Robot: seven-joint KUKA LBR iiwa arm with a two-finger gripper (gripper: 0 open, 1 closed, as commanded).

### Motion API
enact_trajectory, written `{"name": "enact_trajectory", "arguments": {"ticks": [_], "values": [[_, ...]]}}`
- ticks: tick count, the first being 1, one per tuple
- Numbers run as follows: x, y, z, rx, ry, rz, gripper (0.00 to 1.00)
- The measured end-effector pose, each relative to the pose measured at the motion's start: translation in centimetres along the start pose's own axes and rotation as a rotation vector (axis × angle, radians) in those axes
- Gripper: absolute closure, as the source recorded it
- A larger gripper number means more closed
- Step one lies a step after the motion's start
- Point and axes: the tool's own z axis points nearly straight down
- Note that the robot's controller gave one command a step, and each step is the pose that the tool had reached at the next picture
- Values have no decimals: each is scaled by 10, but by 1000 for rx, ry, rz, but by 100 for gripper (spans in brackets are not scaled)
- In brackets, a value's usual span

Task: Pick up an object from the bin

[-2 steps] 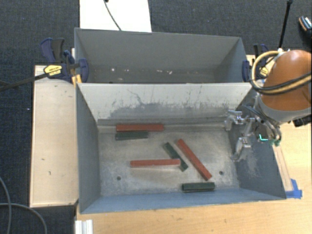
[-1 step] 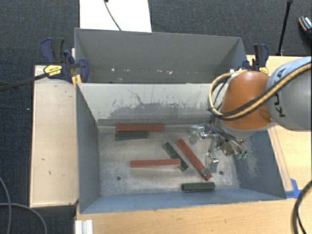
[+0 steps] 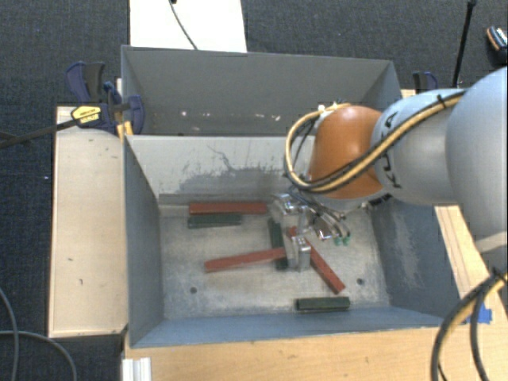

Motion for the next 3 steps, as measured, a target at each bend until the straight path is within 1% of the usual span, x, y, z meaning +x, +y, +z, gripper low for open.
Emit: {"name": "enact_trajectory", "arguments": {"ticks": [1, 2, 3], "values": [[-17, 45, -2, 0, -4, -9, 0], [-7, 119, -1, -2, 1, -429, 0], [-7, 117, 0, 0, 2, -426, 100]]}}
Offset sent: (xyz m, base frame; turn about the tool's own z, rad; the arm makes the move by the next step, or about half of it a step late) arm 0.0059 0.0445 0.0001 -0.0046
